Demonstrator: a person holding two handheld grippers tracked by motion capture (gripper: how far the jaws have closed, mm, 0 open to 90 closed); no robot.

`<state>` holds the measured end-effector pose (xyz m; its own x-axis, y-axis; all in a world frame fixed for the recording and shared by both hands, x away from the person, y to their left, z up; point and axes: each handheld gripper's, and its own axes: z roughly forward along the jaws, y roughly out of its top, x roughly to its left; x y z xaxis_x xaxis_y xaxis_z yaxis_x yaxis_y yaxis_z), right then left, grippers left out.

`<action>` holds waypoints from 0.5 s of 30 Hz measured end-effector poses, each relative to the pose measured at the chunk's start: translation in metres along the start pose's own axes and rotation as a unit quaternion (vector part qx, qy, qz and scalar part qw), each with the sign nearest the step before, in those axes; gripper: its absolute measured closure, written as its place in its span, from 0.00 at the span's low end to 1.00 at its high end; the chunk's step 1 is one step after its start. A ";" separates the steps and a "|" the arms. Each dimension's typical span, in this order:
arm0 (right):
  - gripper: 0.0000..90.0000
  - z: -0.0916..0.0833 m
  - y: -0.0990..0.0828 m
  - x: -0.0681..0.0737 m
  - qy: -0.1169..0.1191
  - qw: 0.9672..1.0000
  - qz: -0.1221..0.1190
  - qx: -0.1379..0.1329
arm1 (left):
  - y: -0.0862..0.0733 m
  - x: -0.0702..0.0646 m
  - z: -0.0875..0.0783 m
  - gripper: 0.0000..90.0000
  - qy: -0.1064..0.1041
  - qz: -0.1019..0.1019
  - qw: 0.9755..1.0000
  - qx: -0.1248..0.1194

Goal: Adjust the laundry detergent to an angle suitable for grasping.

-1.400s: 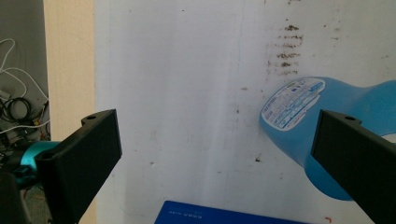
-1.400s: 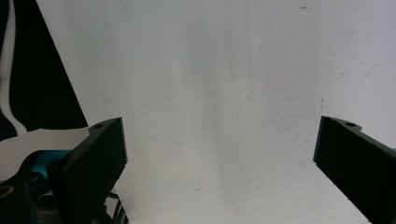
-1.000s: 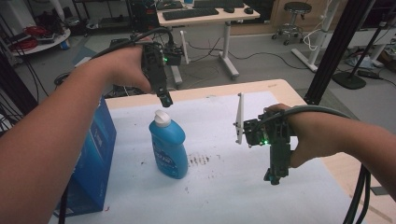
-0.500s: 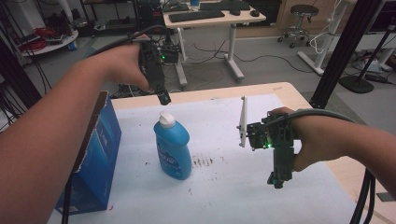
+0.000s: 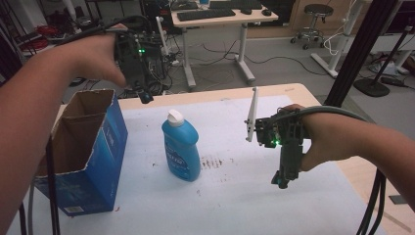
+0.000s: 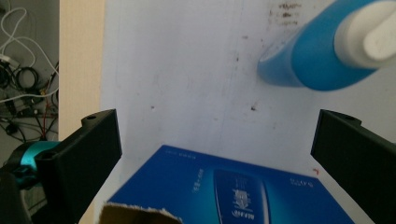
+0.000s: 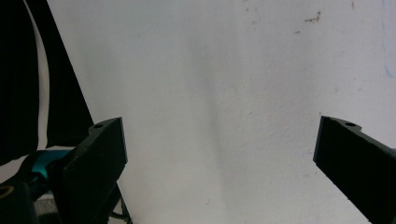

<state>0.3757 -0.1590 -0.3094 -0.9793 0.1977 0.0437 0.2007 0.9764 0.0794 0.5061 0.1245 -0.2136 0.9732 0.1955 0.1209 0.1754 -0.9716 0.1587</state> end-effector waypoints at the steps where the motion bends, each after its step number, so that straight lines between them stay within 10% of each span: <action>1: 0.02 -0.001 0.001 0.000 -0.002 1.000 0.002 -0.005 | -0.003 -0.001 -0.001 0.02 -0.002 -0.001 1.000 0.000; 9: 0.02 -0.013 0.011 0.001 -0.028 0.996 0.029 -0.079 | -0.020 -0.011 -0.007 0.02 -0.009 0.002 1.000 -0.009; 15: 0.02 -0.019 0.022 0.000 -0.042 0.984 0.063 -0.163 | -0.032 -0.018 -0.011 0.02 -0.008 0.000 1.000 -0.009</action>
<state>0.3803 -0.1395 -0.2889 -0.9423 0.3348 -0.0084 0.3046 0.8672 0.3939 0.4809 0.1534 -0.2103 0.9753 0.1941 0.1051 0.1738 -0.9689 0.1761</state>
